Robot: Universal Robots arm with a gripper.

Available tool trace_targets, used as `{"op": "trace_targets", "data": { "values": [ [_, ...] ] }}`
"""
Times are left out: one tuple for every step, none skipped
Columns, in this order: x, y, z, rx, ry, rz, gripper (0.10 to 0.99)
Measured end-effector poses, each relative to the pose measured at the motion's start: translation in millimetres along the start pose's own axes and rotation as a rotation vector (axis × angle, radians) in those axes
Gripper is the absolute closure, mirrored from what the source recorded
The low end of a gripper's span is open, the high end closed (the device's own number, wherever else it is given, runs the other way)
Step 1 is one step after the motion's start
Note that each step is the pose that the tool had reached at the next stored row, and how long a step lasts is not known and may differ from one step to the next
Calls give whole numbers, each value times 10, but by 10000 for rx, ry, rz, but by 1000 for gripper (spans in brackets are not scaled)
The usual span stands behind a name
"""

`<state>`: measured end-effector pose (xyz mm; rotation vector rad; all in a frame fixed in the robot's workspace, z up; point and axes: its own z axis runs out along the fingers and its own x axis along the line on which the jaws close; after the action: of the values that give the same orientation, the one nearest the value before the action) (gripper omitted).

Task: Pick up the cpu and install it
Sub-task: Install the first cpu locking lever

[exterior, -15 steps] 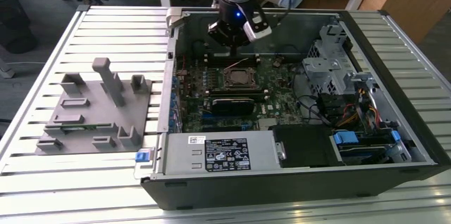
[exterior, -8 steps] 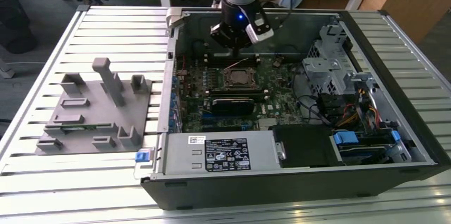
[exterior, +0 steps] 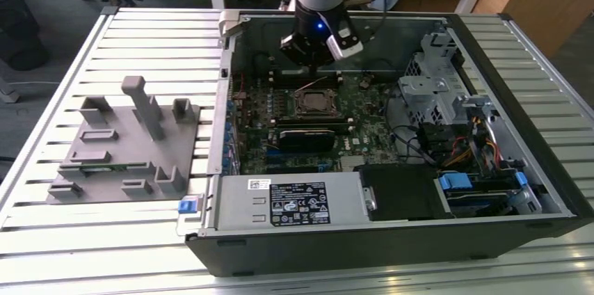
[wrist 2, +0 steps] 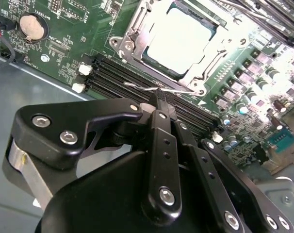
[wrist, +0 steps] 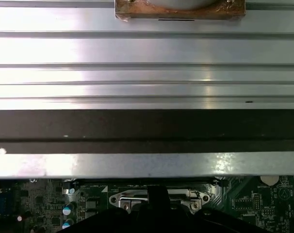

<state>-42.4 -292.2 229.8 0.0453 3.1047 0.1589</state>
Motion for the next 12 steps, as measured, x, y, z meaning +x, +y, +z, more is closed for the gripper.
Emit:
{"op": "trace_targets", "data": {
  "values": [
    [-7, 1, 6, 0, 0, 0, 980],
    [-14, 3, 11, 0, 0, -1, 980],
    [-22, 5, 16, -2, -1, -1, 980],
    [-29, 8, 20, -2, -1, 0, 980],
    [-36, 13, 23, -2, -1, -1, 980],
    [-42, 17, 27, -1, -1, 0, 980],
    [-48, 21, 31, -1, -1, 0, 980],
    [-55, 24, 35, -1, -1, -1, 980],
    [-63, 27, 40, -1, -1, 0, 980],
    [-78, 34, 50, -2, -1, -1, 980],
    [-83, 37, 55, -2, -1, -1, 980],
    [-88, 39, 59, -2, -2, -1, 980]
  ]
}}
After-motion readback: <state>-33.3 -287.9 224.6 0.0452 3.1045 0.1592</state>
